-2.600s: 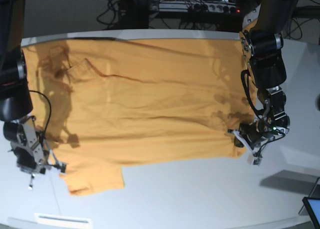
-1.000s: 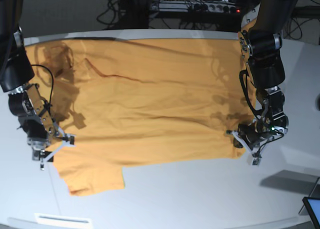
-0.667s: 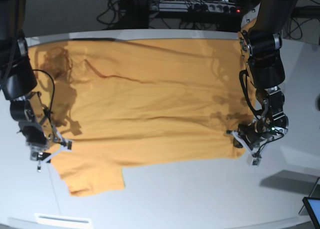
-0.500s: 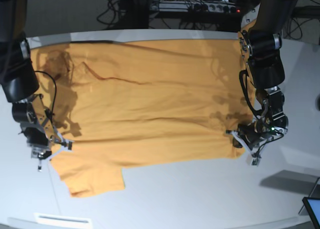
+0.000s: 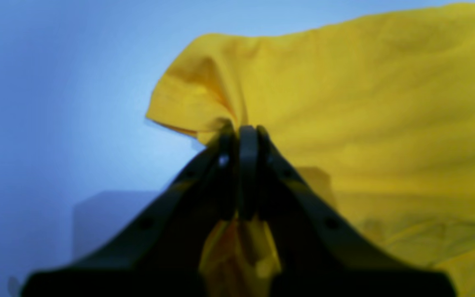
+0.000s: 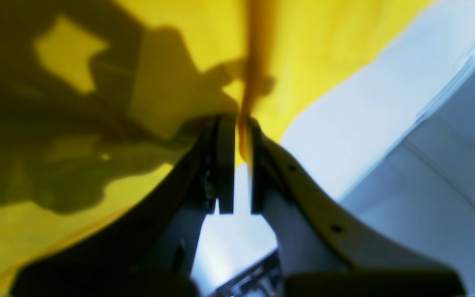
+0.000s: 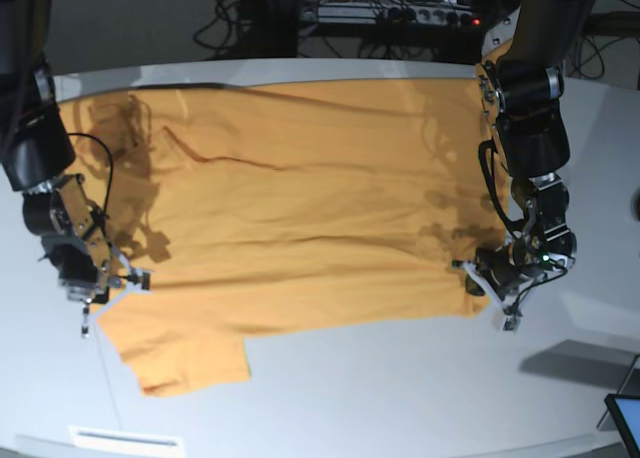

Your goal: Fold the T-shirt properly

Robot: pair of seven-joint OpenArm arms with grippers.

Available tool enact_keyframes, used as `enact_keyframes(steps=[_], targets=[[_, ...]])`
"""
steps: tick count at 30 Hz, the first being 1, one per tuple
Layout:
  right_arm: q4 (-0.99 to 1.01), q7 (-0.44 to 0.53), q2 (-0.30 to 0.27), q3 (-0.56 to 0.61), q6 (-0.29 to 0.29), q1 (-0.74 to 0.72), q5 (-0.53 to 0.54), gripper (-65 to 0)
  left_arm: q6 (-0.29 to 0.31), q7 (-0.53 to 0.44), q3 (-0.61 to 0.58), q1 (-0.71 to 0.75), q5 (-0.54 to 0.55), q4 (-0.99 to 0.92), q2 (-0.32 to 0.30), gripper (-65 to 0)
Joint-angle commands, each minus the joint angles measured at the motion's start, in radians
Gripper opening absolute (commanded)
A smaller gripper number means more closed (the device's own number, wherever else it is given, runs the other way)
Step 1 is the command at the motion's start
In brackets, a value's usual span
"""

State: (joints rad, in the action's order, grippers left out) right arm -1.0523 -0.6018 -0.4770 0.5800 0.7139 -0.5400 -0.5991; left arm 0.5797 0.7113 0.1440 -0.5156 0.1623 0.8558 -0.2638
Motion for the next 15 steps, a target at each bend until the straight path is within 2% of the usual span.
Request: enact_keyframes(steps=[1,6,9,11,13,15], targets=[[-0.059,-0.031,-0.029,-0.01,-0.016,-0.05,-0.017,-60.4,0.003,-0.003,0.001,-0.028,0.006,0.015,-0.012,-65.0],[-0.181,-0.091,-0.082,-0.015,-0.016,-0.027,-0.017,-60.4,0.003,-0.003,-0.001,-0.019,0.004,0.064,-0.01,-65.0],[-0.184,-0.08,-0.078,-0.018,-0.016,-0.021,-0.017,-59.9,0.003,-0.003,-0.001,-0.019,0.006,0.07,-0.01,-65.0],[-0.184,-0.066,-0.055,-0.016,-0.016,-0.015,-0.017,-58.5,0.003,-0.003,-0.001,-0.019,0.006,0.07,-0.012,-65.0],[-0.171,-0.06,-0.035,-0.008,-0.016,-0.016,-0.017,-48.9,0.003,-0.002,-0.002,-0.019,0.006,0.07,-0.01,-65.0],[-0.15,-0.051,-0.009,-0.008,-0.016,-0.022,-0.017,-36.6,0.003,-0.002,-0.002,-0.018,0.006,0.07,-0.009,-65.0]])
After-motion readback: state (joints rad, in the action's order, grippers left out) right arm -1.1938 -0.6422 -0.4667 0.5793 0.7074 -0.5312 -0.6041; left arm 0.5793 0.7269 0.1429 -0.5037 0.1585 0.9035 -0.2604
